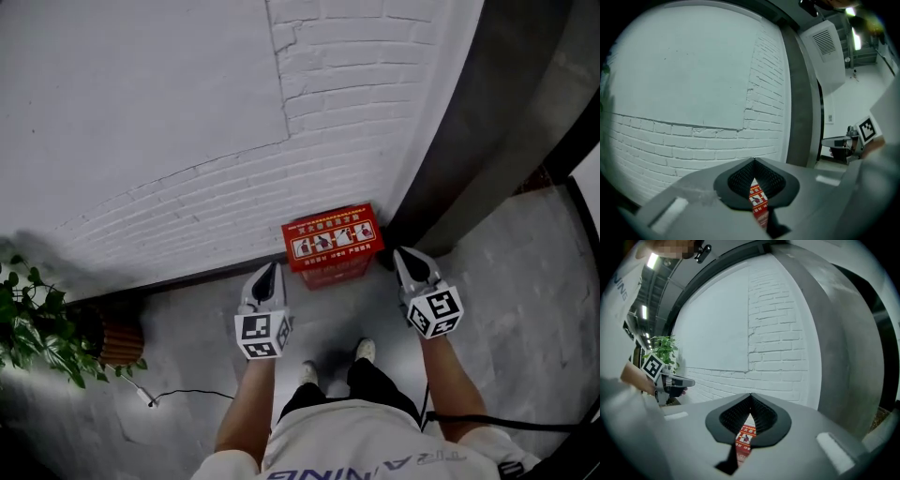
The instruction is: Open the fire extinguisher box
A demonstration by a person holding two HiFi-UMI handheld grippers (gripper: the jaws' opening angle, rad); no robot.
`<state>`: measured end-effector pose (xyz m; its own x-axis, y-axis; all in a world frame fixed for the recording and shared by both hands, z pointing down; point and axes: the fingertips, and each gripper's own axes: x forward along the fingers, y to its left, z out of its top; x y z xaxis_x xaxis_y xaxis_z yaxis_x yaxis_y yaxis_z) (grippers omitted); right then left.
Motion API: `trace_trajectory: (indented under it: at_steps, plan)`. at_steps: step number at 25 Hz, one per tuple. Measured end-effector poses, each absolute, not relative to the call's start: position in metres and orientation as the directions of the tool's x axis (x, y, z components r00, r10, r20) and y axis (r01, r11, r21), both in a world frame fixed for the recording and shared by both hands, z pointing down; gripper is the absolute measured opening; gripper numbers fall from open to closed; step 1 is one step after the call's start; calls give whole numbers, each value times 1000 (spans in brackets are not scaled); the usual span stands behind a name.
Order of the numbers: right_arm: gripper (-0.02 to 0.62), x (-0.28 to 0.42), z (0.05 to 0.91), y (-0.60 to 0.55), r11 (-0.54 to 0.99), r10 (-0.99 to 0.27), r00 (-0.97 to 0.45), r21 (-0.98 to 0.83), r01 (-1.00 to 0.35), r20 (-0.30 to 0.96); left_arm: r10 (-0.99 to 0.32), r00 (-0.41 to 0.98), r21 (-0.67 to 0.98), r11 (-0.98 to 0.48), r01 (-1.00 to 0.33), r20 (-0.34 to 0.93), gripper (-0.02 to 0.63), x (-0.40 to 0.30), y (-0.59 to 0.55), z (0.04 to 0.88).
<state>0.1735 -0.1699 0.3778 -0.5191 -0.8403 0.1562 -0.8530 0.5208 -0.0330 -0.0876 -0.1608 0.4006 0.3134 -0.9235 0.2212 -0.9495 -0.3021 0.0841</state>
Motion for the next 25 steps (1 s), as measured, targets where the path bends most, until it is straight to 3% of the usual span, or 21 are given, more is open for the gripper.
trace_trajectory:
  at_steps: [11,25]
  plan:
    - [7,180,431,-220,641,-737,-630,-42,-766,243,-930,177,129,-143,-981,321,5,-78,-174,472]
    - [7,148,609,-258,630,-693,-611,-90,-771,383,-839,218,134,-174,-976,498,5,-72,-212,680]
